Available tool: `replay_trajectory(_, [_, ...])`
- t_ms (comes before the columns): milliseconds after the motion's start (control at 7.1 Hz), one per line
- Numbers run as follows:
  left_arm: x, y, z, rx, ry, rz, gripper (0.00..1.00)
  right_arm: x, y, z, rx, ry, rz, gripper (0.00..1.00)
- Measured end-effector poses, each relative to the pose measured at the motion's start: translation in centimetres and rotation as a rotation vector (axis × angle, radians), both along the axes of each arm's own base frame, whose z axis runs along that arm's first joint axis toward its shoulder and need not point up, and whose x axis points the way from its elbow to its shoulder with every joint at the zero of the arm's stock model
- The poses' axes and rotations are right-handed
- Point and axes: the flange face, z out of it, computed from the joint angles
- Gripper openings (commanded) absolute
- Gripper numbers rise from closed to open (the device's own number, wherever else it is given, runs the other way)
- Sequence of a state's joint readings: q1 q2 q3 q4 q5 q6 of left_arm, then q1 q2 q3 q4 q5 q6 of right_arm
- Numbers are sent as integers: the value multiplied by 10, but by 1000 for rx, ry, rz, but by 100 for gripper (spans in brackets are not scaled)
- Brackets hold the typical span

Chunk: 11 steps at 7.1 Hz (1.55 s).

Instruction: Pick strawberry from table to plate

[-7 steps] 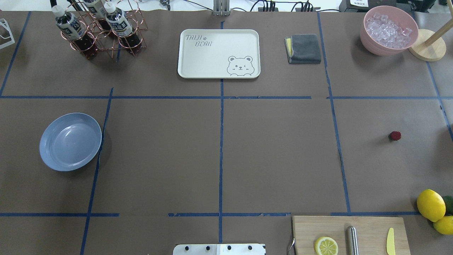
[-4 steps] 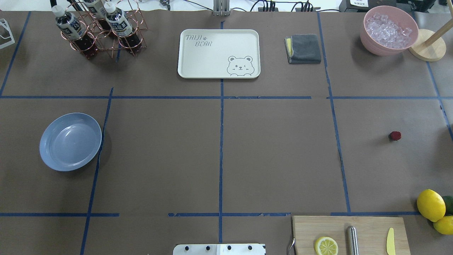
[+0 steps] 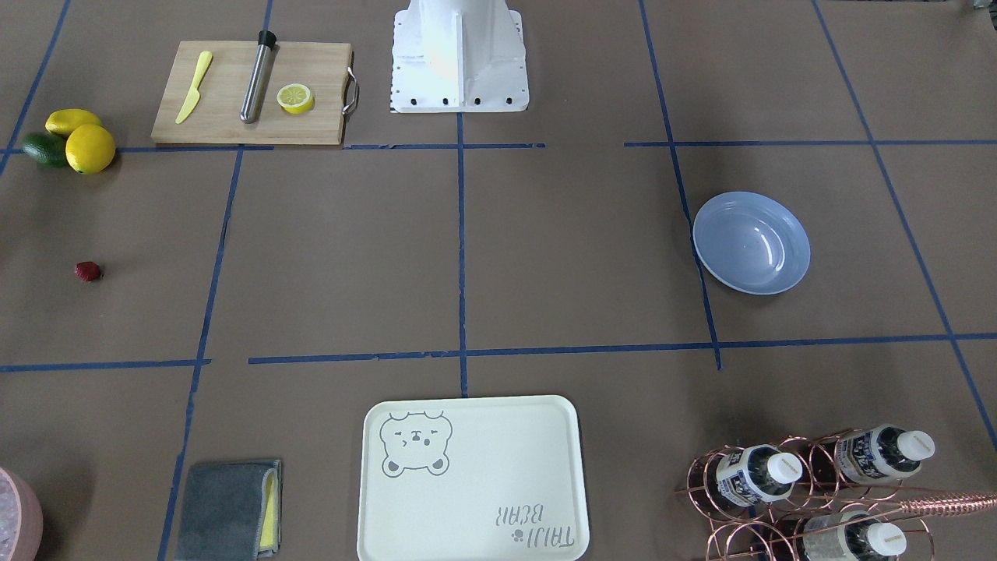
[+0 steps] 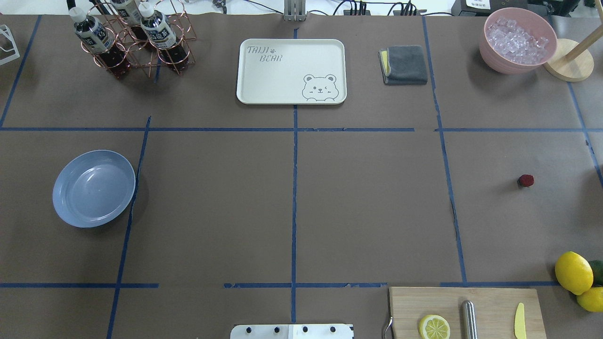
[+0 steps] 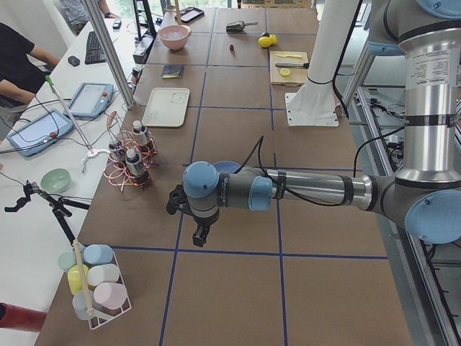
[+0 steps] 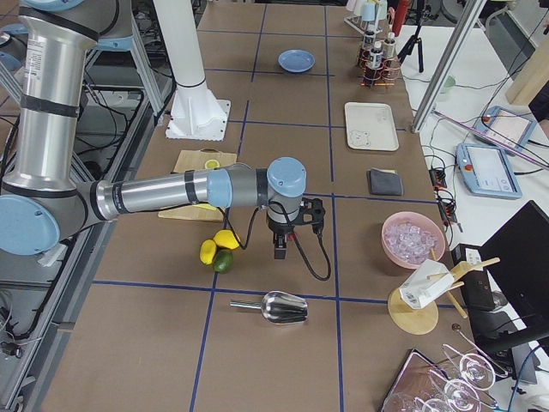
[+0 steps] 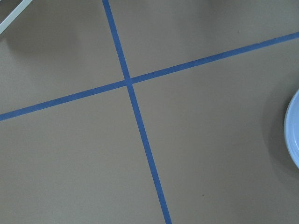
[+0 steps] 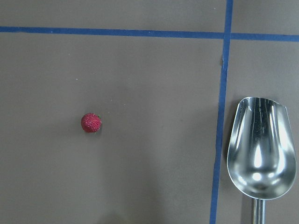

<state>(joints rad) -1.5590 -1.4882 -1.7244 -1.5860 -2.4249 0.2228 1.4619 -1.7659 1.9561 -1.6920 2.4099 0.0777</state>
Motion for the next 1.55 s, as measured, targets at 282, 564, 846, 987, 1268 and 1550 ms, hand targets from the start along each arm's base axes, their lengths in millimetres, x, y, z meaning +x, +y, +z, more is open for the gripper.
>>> replay_trajectory(282, [0,-1,-2,13,6,4,100,-1,-4,-3,8,-1,0,100])
replay_trajectory(564, [0,0,-4,25,7,5,100,-1,-7,-7,16,-2,0,100])
replay_trajectory(846, [2,-2,-11,48,15,8,100,-1,-8,-9,22,-5,-1,100])
replay_trajectory(987, [8,-2,-13,47,42,20,100,-2,-8,-11,24,-6,-1,100])
replay_trajectory(1268, [56,-5,-18,-9,117,72,100,-2,-8,-11,29,-6,-5,100])
replay_trajectory(1550, [124,-6,-14,-66,143,88,100,-2,-9,-11,36,-7,-8,100])
